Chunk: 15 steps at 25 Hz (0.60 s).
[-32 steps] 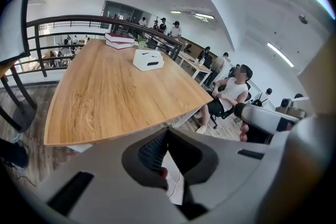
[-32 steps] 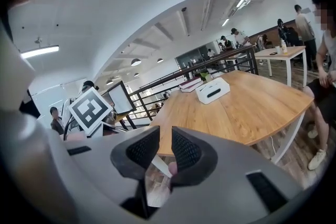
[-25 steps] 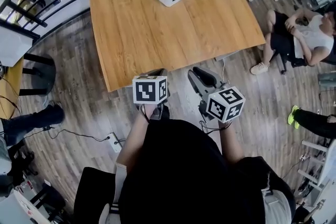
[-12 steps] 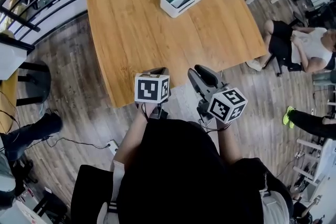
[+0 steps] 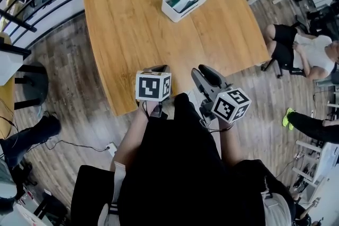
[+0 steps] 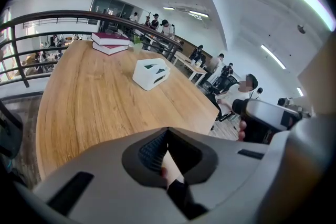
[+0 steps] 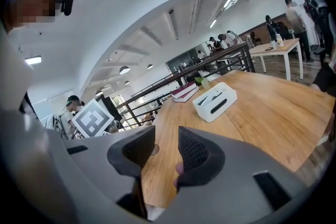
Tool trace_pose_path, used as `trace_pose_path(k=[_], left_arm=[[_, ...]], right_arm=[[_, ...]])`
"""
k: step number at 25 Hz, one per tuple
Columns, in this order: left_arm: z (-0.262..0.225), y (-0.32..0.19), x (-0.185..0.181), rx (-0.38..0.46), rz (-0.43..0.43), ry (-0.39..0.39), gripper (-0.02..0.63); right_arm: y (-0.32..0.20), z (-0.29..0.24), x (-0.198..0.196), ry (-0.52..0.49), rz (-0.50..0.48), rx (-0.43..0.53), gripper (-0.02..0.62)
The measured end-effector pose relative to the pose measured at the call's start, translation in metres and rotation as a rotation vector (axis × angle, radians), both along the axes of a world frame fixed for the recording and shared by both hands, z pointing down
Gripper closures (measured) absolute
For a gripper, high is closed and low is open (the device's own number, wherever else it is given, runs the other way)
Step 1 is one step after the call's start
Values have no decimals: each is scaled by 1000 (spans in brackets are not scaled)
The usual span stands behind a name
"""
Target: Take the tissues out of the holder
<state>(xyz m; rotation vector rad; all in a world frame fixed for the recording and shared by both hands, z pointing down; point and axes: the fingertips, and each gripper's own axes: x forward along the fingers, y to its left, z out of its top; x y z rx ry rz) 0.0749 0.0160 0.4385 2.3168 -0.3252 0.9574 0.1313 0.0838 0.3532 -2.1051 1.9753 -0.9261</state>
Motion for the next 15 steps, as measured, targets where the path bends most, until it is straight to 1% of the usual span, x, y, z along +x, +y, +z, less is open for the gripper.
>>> trace_pose_path(k=[2,5,9,15], left_arm=[[1,-3,5,2,-7,-3,595],[2,-9,15,4,-20,-6,595],[7,-23,33,1,-55,-15,595],[11,-49,70,-5,-114,-24,595]], right_arm=[[-3,1,7,-31,-1,11,462],[-9,3,18,-32,-11,11,459],[-29,9,40,-1,-64,-5,448],[-64,13,81,-11,-134,-11,442]])
